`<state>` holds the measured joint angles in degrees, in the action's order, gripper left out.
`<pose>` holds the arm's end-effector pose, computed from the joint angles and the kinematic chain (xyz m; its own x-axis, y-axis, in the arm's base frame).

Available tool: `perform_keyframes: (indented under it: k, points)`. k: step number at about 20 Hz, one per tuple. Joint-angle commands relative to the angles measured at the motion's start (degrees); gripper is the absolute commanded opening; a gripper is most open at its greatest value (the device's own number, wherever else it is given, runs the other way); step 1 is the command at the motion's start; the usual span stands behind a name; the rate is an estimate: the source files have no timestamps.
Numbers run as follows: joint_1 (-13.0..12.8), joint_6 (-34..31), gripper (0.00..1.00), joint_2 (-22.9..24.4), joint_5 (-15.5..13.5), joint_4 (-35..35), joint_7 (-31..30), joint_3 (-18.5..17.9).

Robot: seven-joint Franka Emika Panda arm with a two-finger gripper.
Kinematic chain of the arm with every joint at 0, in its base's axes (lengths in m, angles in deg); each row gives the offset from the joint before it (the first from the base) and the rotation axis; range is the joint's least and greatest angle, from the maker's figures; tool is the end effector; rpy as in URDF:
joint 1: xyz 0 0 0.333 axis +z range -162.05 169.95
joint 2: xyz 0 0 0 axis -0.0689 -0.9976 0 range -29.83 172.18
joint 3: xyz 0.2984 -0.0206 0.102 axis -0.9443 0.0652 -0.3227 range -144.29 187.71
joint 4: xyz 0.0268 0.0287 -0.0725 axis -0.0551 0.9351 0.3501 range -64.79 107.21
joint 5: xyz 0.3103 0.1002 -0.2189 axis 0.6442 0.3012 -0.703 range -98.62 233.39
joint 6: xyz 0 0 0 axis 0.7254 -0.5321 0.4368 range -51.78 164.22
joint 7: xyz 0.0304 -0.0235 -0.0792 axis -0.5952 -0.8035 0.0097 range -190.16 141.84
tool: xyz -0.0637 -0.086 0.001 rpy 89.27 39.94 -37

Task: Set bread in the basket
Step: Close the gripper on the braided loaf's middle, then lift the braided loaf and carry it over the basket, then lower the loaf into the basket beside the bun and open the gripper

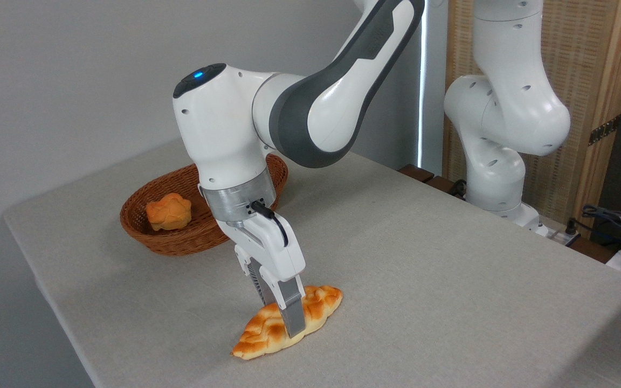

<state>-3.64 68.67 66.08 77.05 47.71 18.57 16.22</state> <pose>0.5647 -0.0131 0.4002 0.6443 -0.7528 -0.1348 -0.7644 -0.6396 -0.0816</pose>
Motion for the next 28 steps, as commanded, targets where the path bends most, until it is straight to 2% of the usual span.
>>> perform_keyframes:
  k: [1, 6, 10, 12, 15, 19, 20, 23, 26, 28]
  points:
    - [-0.5, -1.5, 0.65, 1.1, -1.0, -1.6, -0.3, 0.0]
    - [-0.6, -10.4, 0.66, 1.0, -2.3, -8.6, -8.5, 6.2]
    - [-0.6, -18.3, 0.66, 1.1, -8.9, -16.6, -15.5, 12.2]
    - [-0.7, -21.6, 0.66, 1.1, -10.6, -18.6, -19.9, 16.0]
    - [-0.7, -24.4, 0.68, 0.9, -10.8, -18.5, -28.9, 23.8]
    - [-1.1, -24.4, 0.69, -0.9, -10.8, -18.1, -35.4, 30.0]
    - [-1.1, -24.4, 0.73, -1.4, -10.8, -18.1, -36.0, 30.5]
    - [-2.7, -23.1, 0.74, -3.3, -10.5, -17.9, -36.1, 30.5]
    - [-2.7, -21.5, 0.99, -4.0, -10.0, -17.8, -36.0, 30.5]
    - [-2.7, -21.5, 1.00, -4.1, -9.9, -17.8, -36.0, 30.5]
